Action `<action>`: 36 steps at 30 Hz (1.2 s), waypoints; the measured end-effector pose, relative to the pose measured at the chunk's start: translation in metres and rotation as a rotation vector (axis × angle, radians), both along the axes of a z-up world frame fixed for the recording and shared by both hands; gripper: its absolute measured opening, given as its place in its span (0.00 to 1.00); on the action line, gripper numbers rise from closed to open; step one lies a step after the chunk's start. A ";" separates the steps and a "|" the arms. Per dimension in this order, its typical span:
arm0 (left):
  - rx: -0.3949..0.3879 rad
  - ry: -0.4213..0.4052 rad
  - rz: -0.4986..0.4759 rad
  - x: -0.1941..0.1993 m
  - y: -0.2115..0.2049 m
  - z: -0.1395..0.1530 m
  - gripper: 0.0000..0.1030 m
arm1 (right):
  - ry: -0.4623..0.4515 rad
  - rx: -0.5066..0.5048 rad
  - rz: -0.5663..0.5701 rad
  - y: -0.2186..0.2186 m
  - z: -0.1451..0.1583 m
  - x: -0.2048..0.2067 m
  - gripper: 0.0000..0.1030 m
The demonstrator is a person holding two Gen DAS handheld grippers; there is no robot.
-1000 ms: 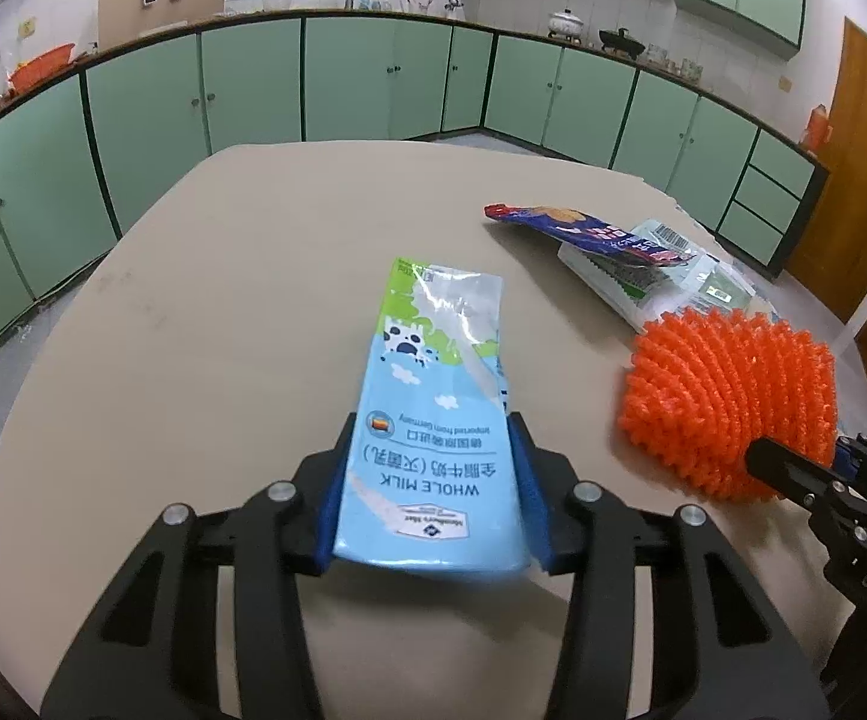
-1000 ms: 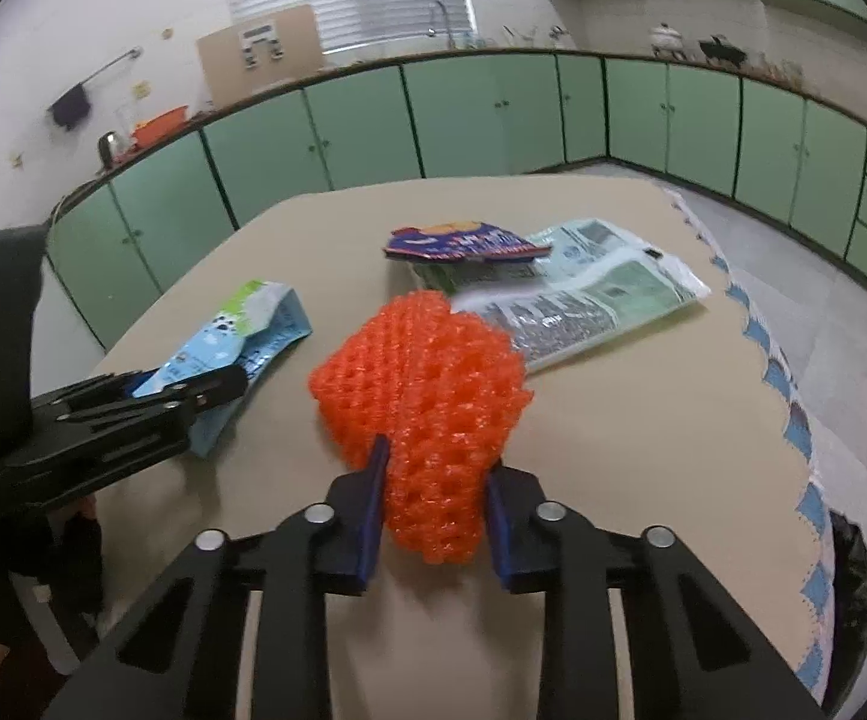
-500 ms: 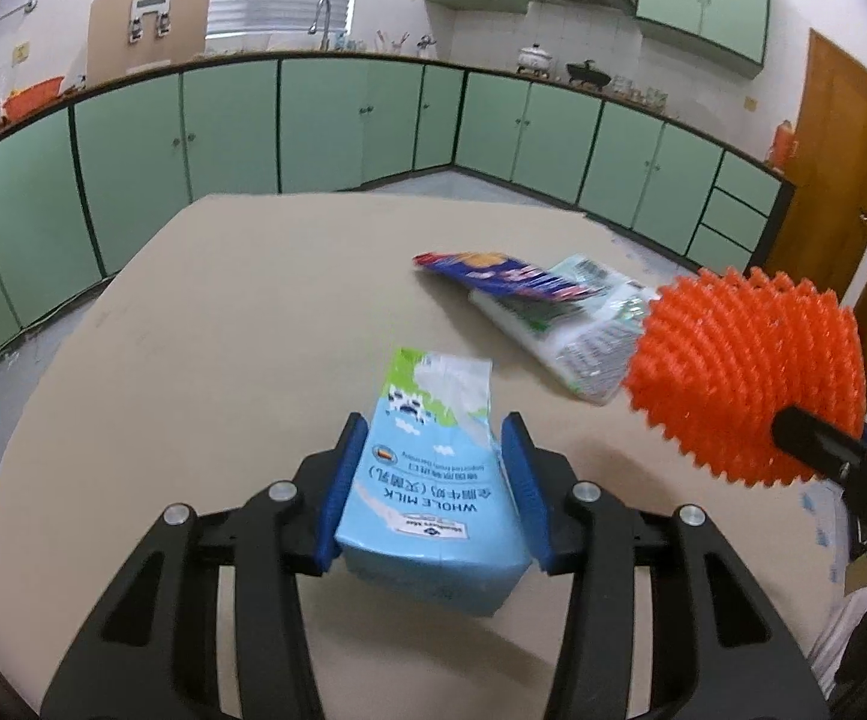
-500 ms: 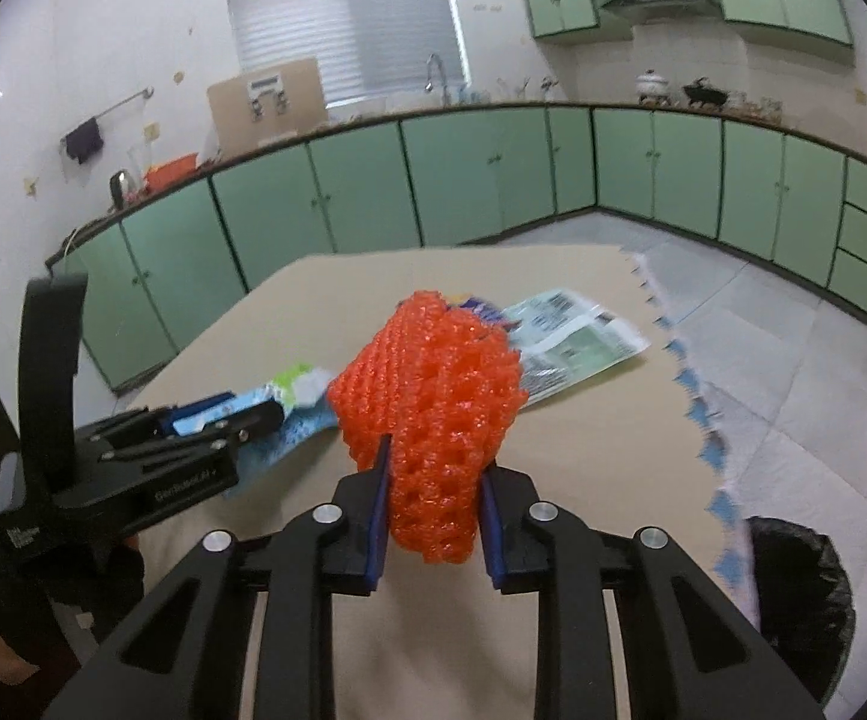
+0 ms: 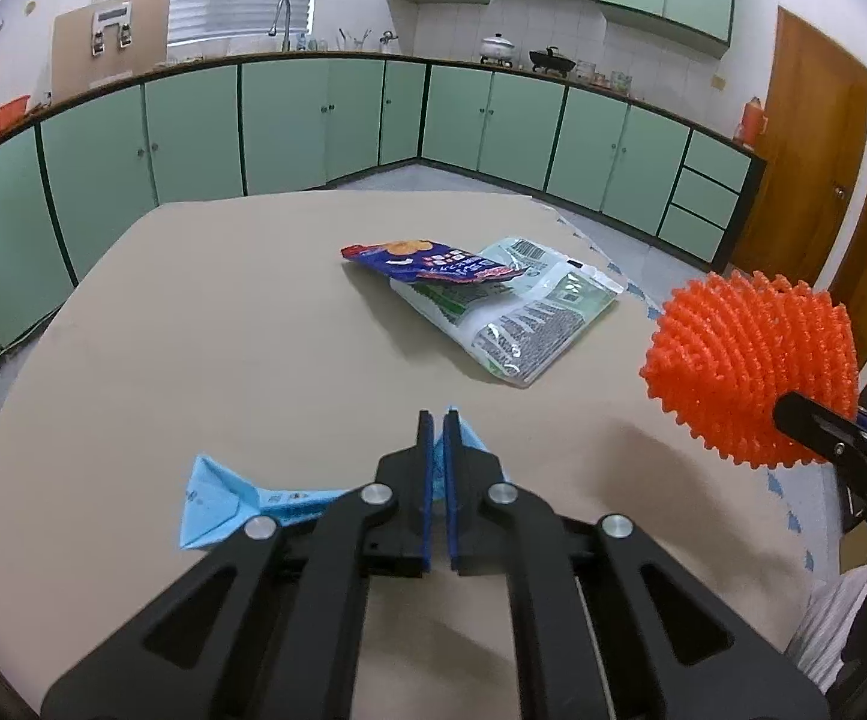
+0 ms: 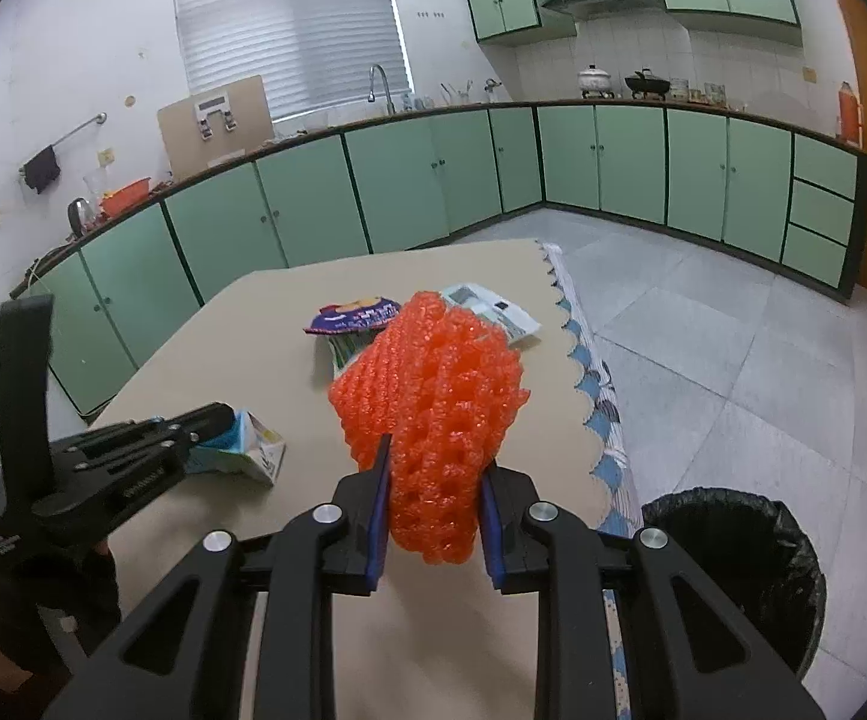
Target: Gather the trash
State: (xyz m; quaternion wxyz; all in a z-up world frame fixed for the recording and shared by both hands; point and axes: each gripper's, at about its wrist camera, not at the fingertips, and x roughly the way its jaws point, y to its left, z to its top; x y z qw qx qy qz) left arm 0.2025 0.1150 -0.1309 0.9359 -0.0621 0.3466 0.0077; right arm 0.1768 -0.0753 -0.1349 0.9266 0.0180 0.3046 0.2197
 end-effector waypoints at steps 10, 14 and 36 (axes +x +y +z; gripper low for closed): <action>0.001 0.005 -0.013 -0.013 0.015 -0.011 0.61 | 0.017 -0.003 0.013 0.000 -0.007 0.004 0.24; 0.007 0.007 -0.054 -0.022 0.011 -0.014 0.65 | 0.015 -0.003 0.013 -0.002 -0.005 0.005 0.24; 0.012 -0.012 0.063 -0.072 0.045 -0.010 0.69 | 0.009 -0.011 0.038 -0.002 -0.008 0.001 0.24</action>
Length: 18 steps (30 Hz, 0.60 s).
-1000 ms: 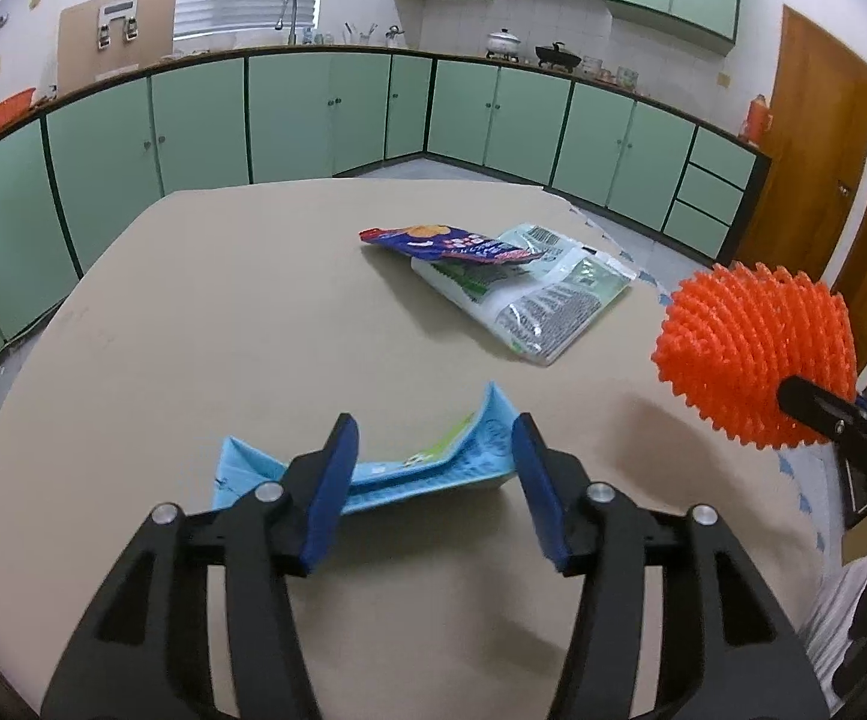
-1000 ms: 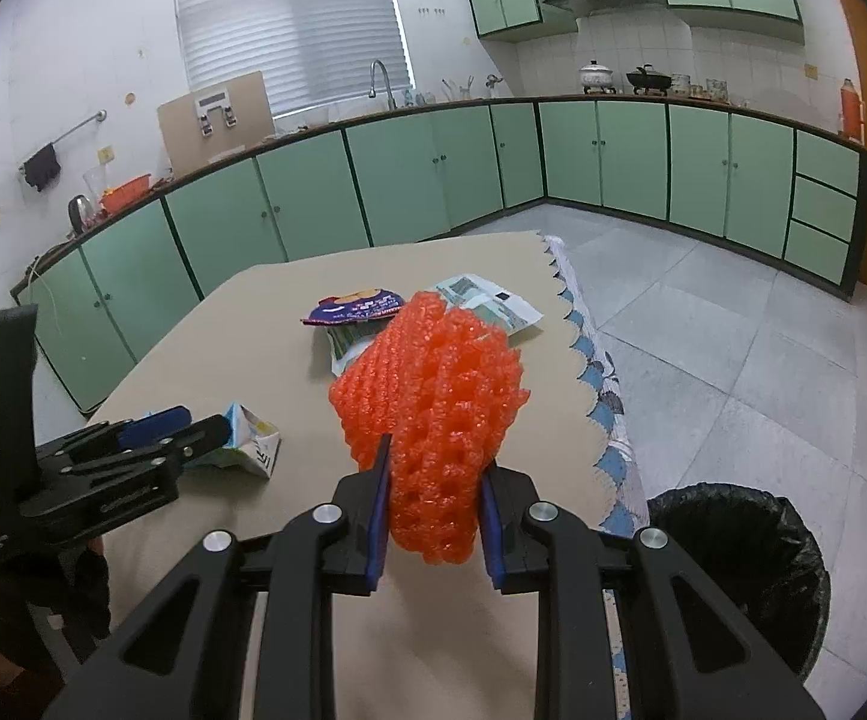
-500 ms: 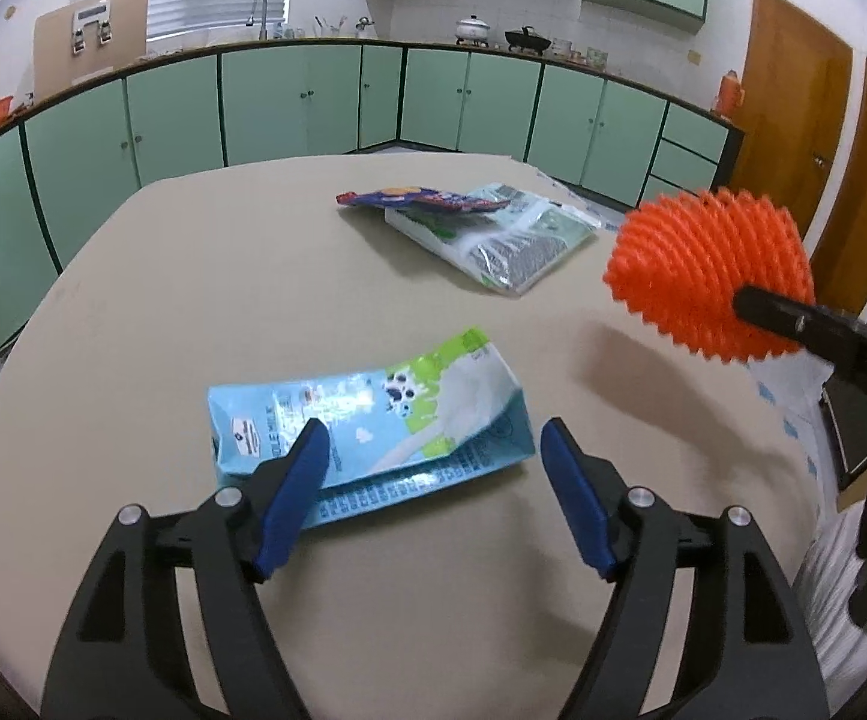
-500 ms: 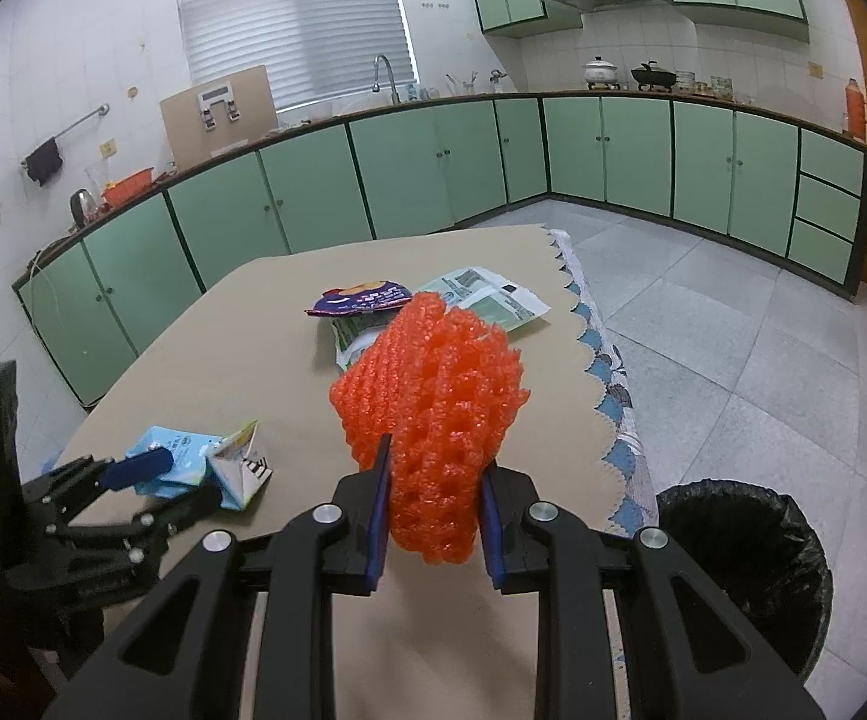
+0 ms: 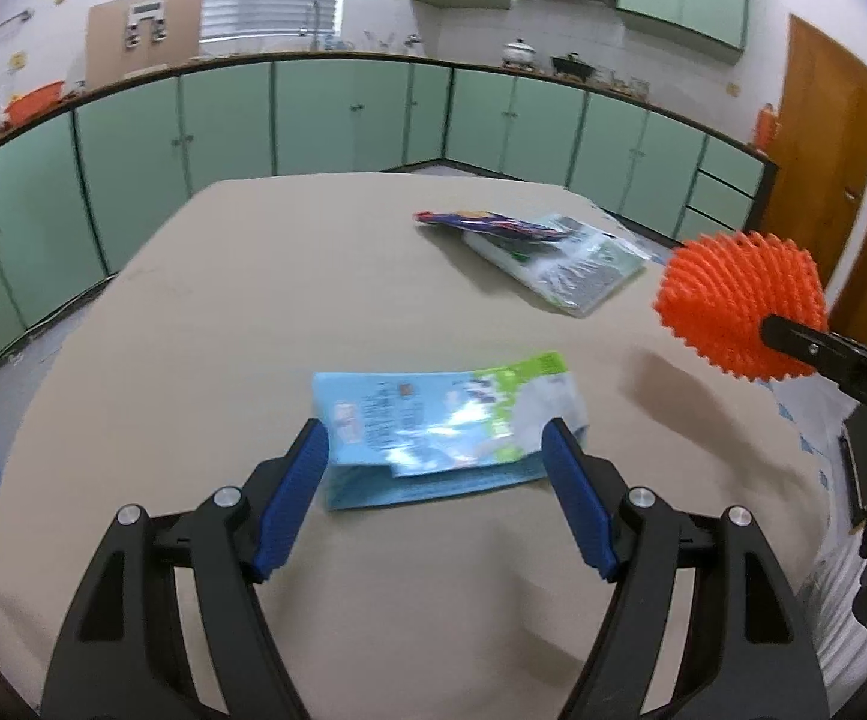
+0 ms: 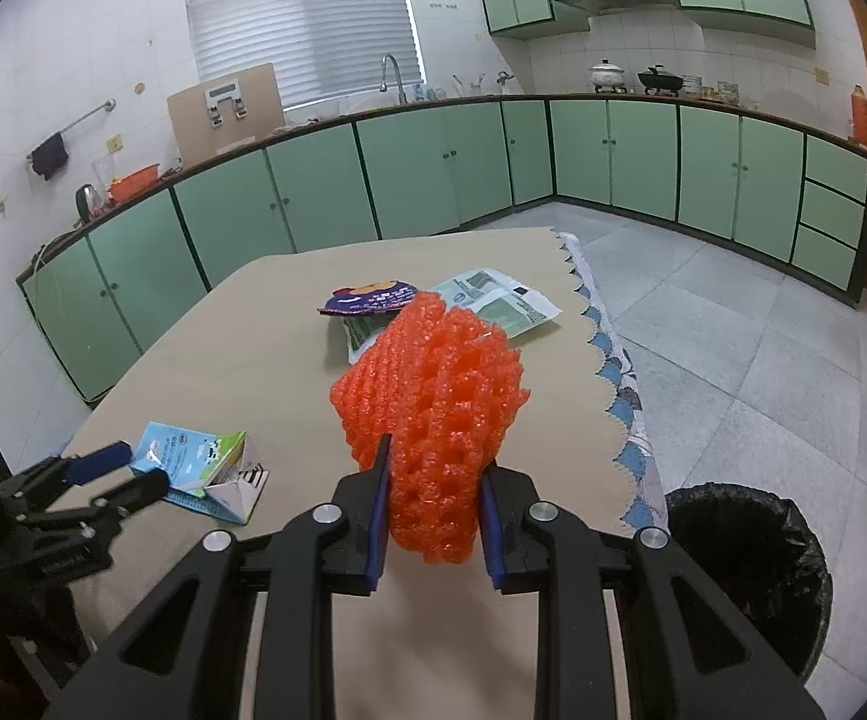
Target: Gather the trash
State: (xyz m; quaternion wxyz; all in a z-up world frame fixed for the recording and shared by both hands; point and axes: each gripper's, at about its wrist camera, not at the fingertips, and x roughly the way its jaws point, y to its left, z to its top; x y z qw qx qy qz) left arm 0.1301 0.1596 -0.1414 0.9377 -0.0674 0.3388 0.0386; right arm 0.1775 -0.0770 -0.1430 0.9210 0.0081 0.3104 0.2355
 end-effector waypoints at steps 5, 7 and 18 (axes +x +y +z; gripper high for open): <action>-0.015 0.028 0.053 -0.003 0.019 -0.008 0.68 | -0.004 -0.006 0.009 -0.001 0.000 -0.001 0.24; -0.029 0.034 0.060 -0.002 0.025 -0.012 0.63 | -0.007 -0.009 0.011 -0.002 0.000 -0.001 0.24; -0.130 0.072 -0.056 0.001 0.002 -0.020 0.32 | -0.023 -0.026 -0.006 -0.006 0.006 -0.005 0.25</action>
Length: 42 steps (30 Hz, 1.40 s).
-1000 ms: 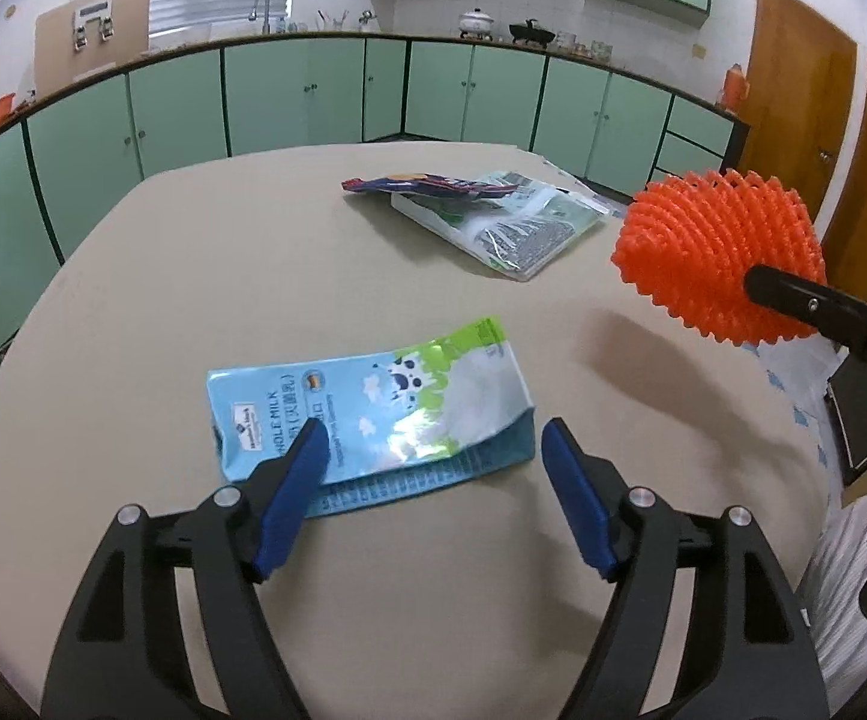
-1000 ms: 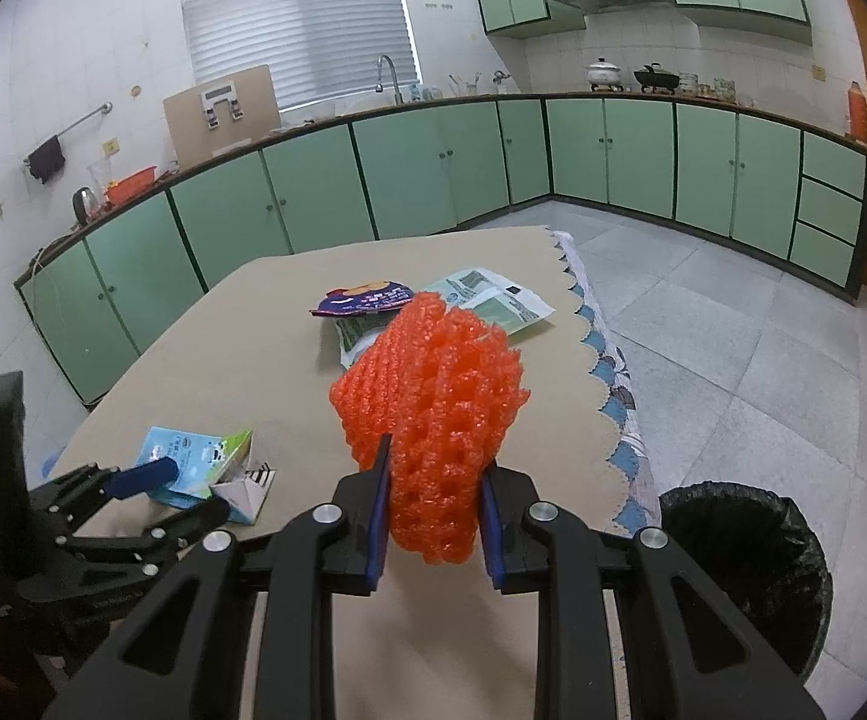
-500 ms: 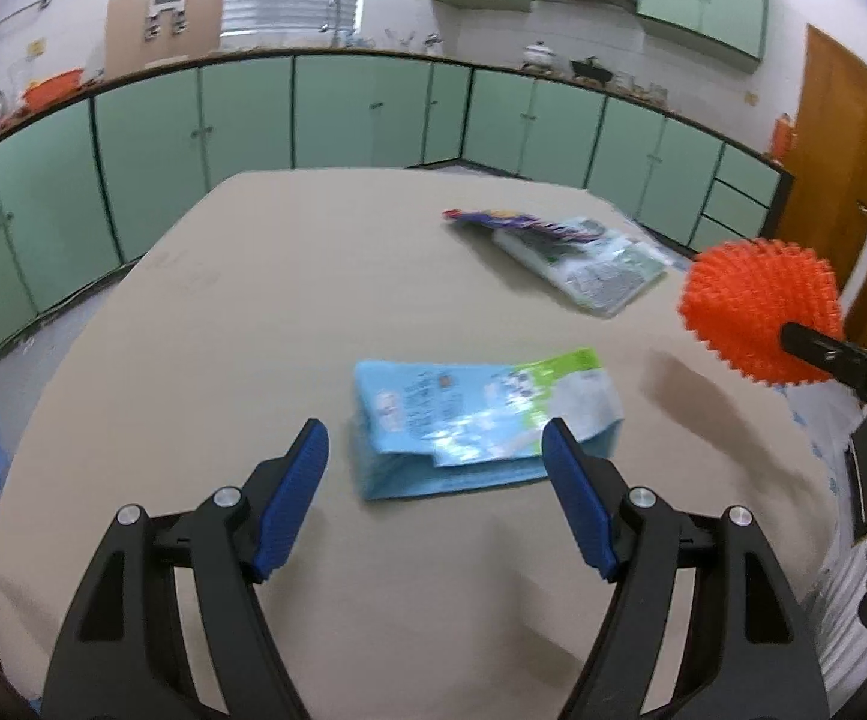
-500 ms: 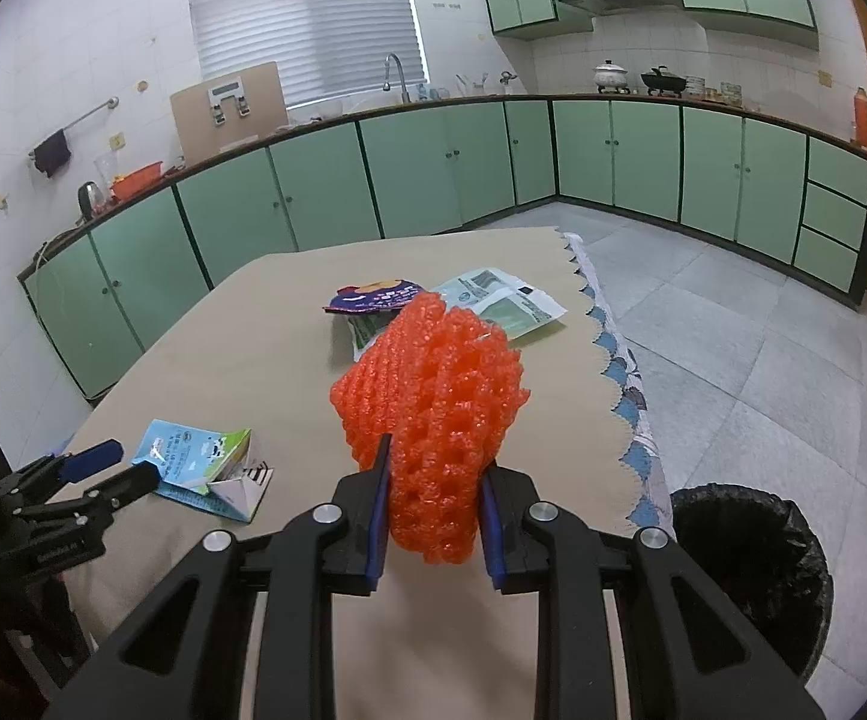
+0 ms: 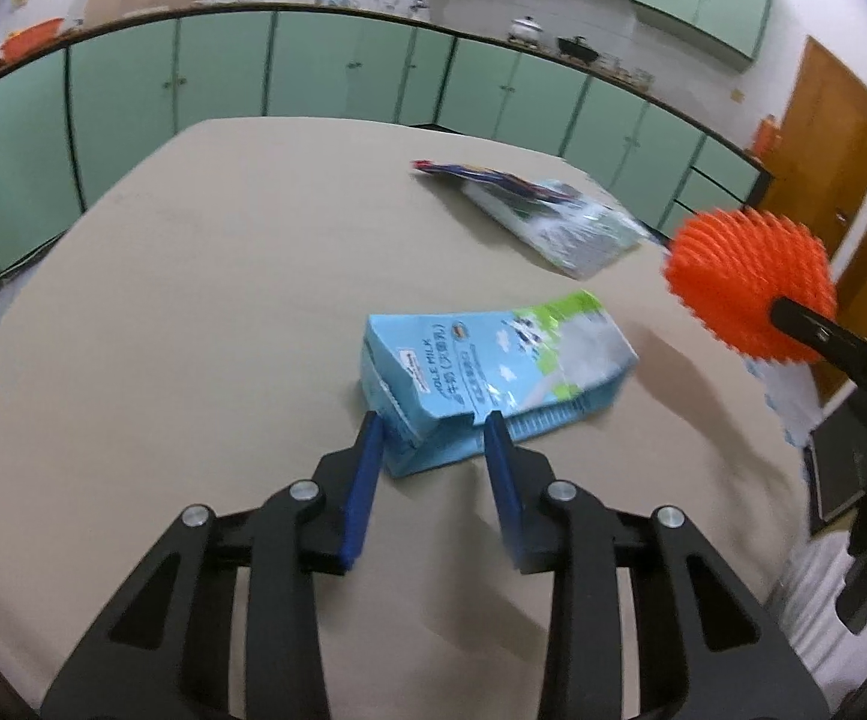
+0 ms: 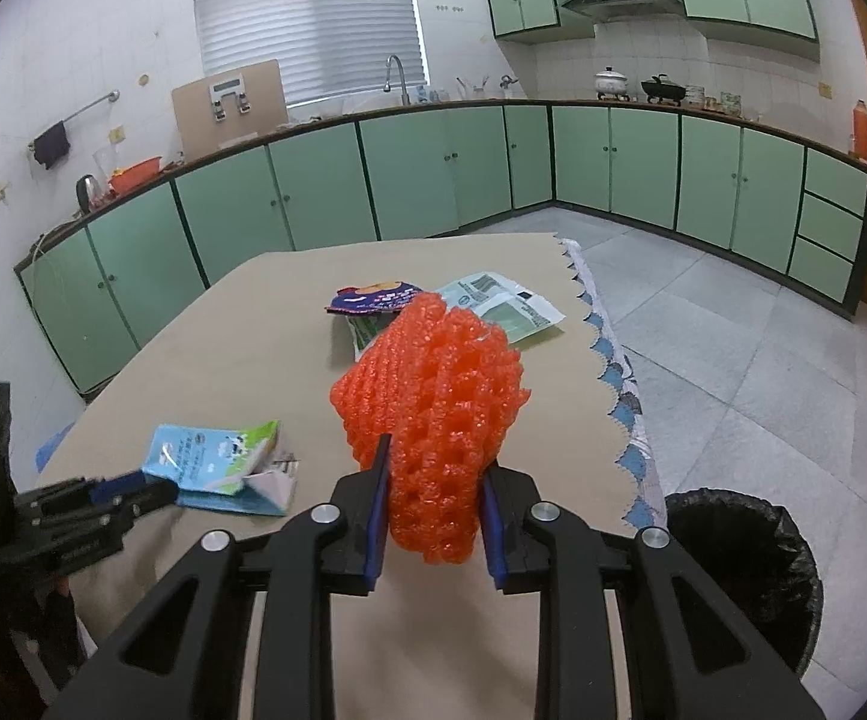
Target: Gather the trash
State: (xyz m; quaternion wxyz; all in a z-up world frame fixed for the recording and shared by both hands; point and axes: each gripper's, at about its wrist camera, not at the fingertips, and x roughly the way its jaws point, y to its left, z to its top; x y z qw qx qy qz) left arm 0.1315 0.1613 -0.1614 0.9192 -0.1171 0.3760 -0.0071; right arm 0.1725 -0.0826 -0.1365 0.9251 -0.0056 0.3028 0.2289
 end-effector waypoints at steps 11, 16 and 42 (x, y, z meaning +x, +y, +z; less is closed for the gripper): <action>0.065 -0.057 -0.088 0.005 -0.019 0.005 0.57 | 0.001 0.001 -0.017 -0.003 0.001 -0.006 0.25; 0.095 -0.030 -0.150 0.024 -0.005 -0.003 0.69 | 0.008 0.007 -0.020 -0.001 0.000 -0.005 0.25; 0.056 -0.028 -0.276 0.042 -0.050 -0.014 0.47 | 0.045 0.011 -0.029 0.000 -0.007 0.000 0.25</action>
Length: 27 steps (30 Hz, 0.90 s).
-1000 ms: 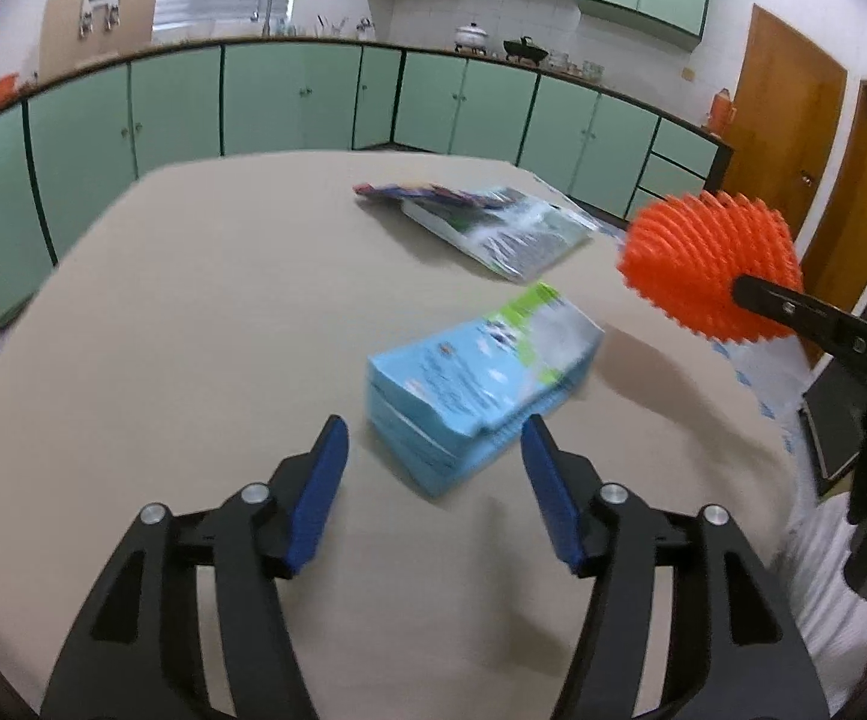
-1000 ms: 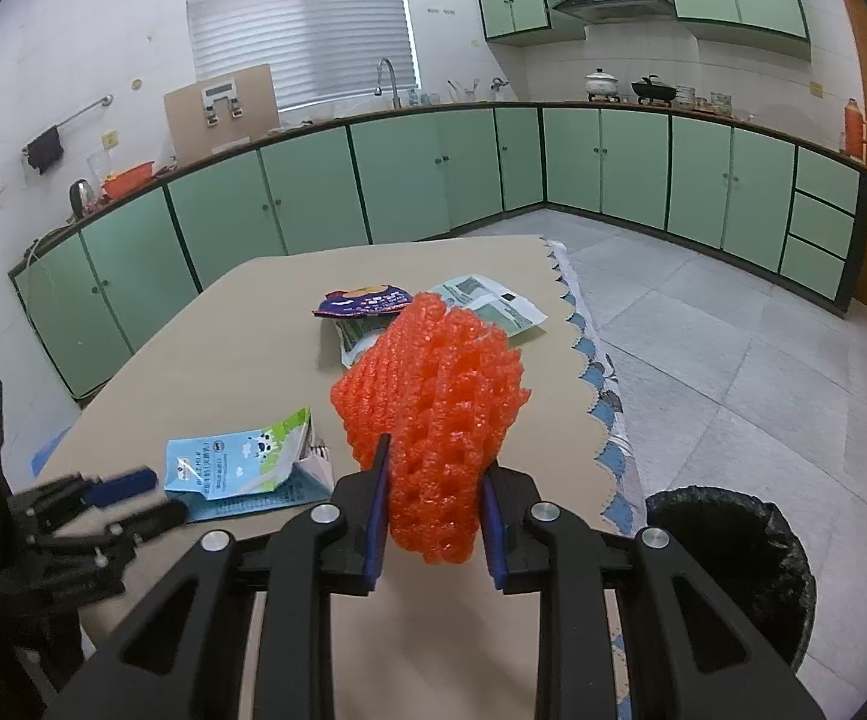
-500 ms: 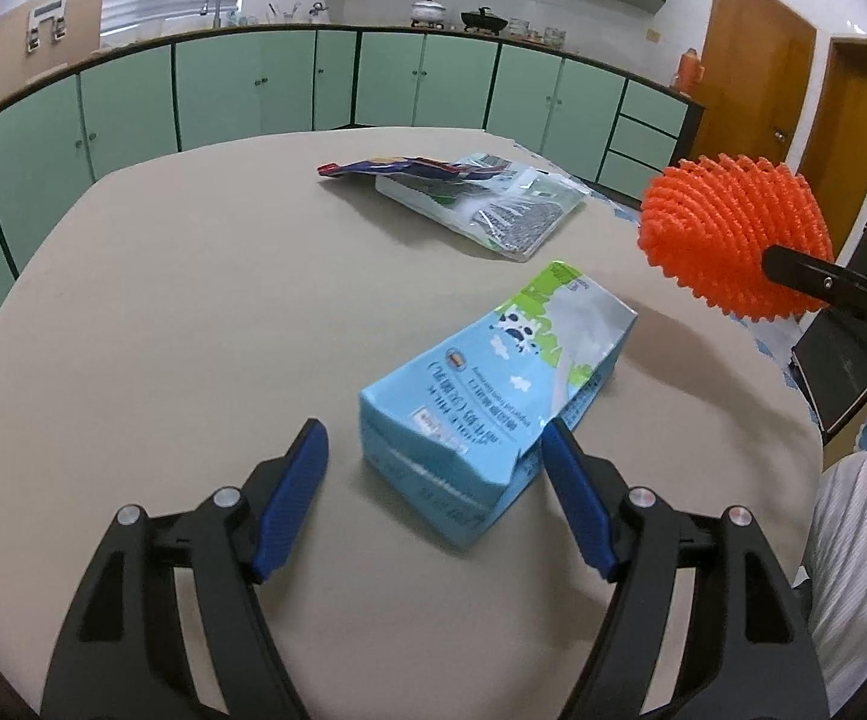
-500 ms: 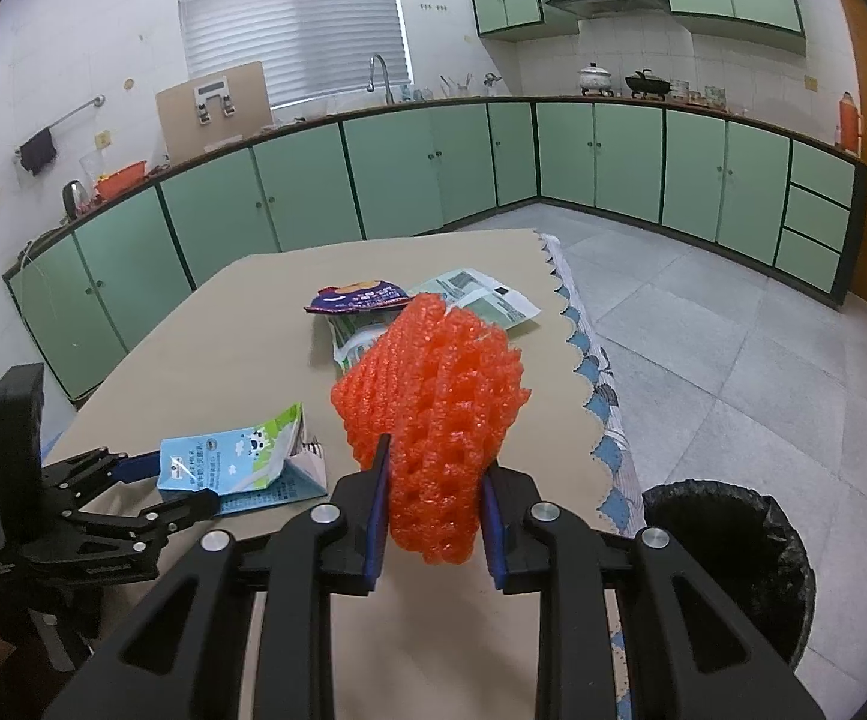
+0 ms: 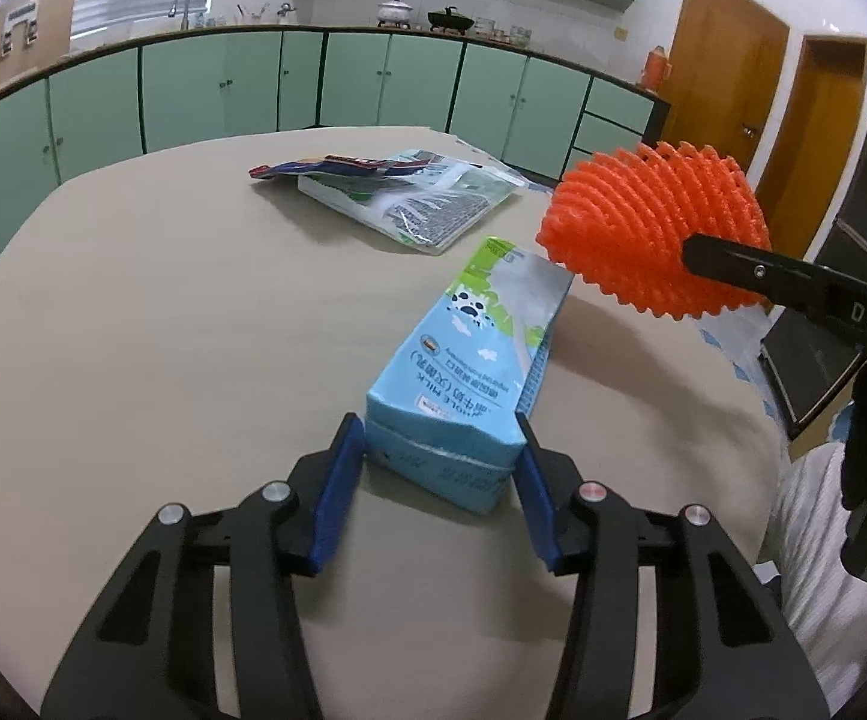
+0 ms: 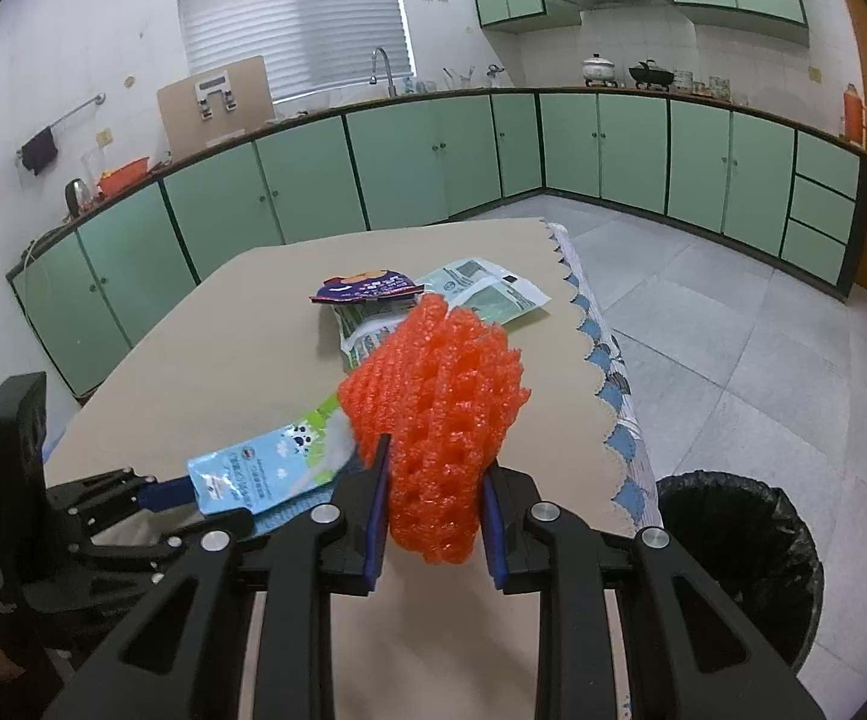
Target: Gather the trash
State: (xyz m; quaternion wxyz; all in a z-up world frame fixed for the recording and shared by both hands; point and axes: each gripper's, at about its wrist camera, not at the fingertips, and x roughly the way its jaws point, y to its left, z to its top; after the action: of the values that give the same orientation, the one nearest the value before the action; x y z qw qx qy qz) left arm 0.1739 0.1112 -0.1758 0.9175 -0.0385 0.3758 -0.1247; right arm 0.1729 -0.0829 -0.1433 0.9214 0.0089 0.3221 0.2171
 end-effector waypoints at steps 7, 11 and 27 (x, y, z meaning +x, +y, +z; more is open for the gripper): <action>0.020 0.008 0.018 0.010 -0.009 0.001 0.49 | 0.008 0.009 -0.014 -0.004 -0.001 0.002 0.25; 0.025 0.004 0.040 0.010 -0.011 0.002 0.47 | 0.012 0.009 -0.016 -0.002 -0.003 0.001 0.25; 0.028 -0.048 0.099 -0.002 -0.013 0.025 0.44 | 0.009 0.010 -0.022 -0.004 -0.004 0.000 0.25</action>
State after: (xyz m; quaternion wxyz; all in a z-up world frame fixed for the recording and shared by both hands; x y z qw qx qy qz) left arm 0.1722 0.0978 -0.1504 0.9316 -0.0409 0.3533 -0.0749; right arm 0.1732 -0.0871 -0.1473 0.9222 0.0182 0.3251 0.2085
